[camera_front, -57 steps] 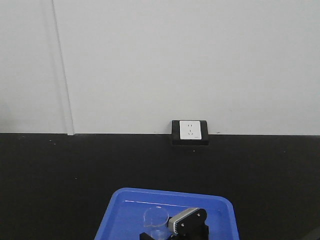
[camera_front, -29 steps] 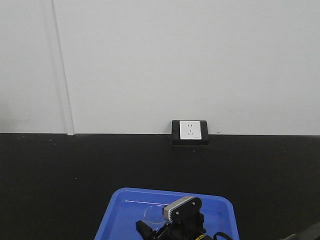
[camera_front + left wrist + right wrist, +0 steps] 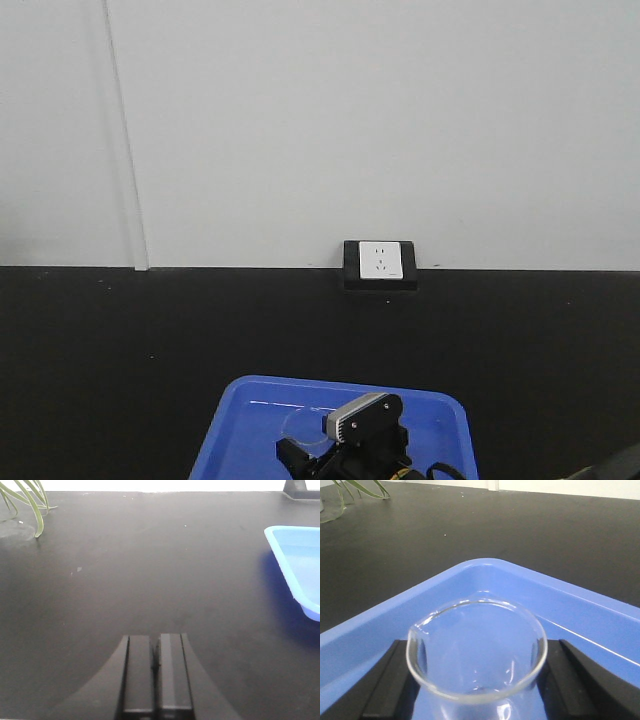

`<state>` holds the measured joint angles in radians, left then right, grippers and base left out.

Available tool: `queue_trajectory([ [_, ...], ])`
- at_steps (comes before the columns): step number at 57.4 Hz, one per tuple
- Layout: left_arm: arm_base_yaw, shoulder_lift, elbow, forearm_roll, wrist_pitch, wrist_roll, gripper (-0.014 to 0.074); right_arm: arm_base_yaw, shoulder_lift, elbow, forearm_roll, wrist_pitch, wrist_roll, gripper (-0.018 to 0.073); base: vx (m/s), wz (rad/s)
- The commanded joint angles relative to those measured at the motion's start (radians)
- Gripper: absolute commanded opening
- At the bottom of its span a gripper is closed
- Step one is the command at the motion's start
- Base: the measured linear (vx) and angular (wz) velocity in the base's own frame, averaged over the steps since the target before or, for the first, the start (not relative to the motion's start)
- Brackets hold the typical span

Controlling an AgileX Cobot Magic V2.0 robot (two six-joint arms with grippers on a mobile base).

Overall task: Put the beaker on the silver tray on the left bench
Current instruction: 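Lift the beaker with the right gripper up out of the tray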

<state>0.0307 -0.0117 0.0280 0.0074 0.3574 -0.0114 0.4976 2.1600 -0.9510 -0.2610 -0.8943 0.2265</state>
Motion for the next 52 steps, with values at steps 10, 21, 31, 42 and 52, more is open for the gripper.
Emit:
queue_trajectory([
  [10,-0.005,-0.016,0.028,-0.007,-0.077,-0.006,0.0001,-0.002,-0.112,-0.022,0.0,-0.096,-0.006,-0.001,0.0,0.0],
  [21,-0.005,-0.016,0.028,-0.007,-0.077,-0.006,0.0001,-0.002,-0.264,-0.022,0.0,0.073,-0.006,-0.0008,0.0,0.0],
  [31,-0.005,-0.016,0.028,-0.007,-0.077,-0.006,0.0001,-0.002,-0.455,-0.022,0.0,0.384,-0.006,-0.0008,0.0,0.0],
  [42,-0.005,-0.016,0.028,-0.007,-0.077,-0.006,0.0001,-0.002,-0.679,-0.005,0.0,0.641,-0.006,-0.0008,0.0,0.0],
  [52,-0.005,-0.016,0.028,-0.007,-0.077,-0.006,0.0001,-0.002,-0.864,0.119,0.0,0.64,-0.011,-0.0008,0.0,0.0],
])
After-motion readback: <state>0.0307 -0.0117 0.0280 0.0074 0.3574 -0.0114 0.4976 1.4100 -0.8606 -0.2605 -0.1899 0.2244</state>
